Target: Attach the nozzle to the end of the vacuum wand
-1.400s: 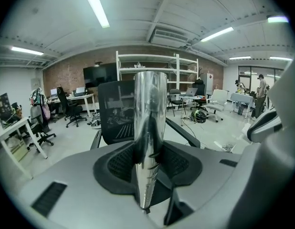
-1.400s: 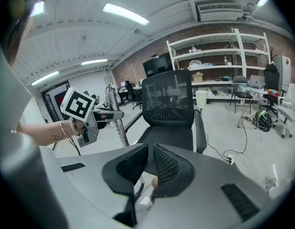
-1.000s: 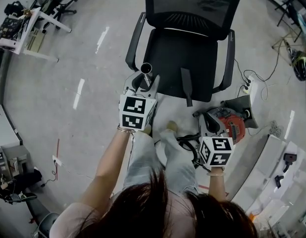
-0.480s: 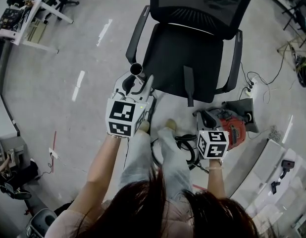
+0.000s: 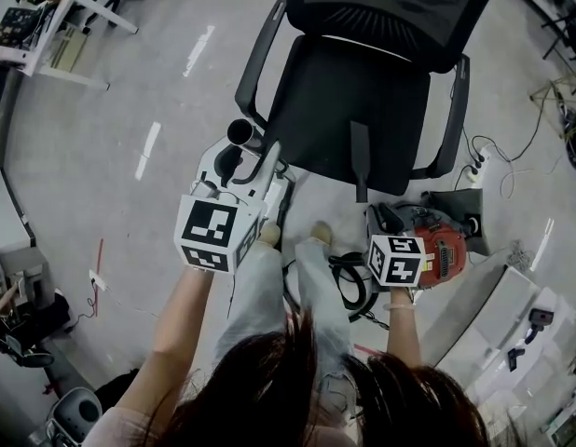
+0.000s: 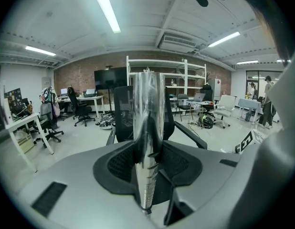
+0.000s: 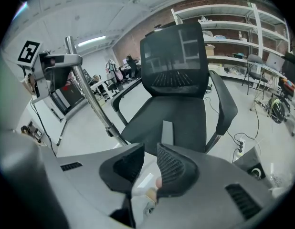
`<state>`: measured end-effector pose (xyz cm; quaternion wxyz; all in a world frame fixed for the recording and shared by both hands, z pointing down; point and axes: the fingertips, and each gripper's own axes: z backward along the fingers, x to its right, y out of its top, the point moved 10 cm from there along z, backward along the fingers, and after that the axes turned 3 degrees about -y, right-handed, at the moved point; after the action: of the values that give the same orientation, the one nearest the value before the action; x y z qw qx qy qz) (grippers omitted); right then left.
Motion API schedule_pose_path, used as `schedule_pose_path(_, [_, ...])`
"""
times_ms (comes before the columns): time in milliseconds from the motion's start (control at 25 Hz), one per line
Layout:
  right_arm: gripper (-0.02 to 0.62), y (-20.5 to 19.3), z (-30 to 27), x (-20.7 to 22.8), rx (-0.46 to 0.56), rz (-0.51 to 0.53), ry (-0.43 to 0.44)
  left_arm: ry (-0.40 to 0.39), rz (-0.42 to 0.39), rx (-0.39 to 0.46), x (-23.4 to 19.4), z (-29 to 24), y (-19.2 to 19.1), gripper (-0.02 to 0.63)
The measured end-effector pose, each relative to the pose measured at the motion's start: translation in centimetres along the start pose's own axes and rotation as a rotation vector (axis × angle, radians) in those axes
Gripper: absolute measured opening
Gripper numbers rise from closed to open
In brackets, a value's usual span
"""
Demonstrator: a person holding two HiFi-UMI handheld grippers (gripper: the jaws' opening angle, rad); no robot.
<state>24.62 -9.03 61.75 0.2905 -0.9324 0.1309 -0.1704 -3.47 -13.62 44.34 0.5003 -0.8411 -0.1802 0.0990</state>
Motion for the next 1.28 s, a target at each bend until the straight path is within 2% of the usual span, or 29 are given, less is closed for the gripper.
schedule_pose_path(680, [0.110, -2.7, -8.6, 2.1, -0.126, -0.010, 0.006, 0.006, 0.028, 0.015, -1.6, 0.3, -0.8, 0.156])
schedule_pose_path(920, [0.114, -3.3, -11.2, 2.8, -0.154, -0.019, 0.001, 0.005, 0.040, 0.031, -1.9, 0.1, -1.1, 0.156])
schedule_pose_path(1040, [0.114, -3.7, -12.2, 3.3, -0.166, -0.031, 0.003, 0.017, 0.070, 0.072, -1.9, 0.0, -0.9, 0.156])
schedule_pose_path(1280, [0.135, -4.6, -14.6, 3.9, -0.205, -0.032, 0.013, 0.017, 0.069, 0.069, -2.2, -0.2, -1.1, 0.156])
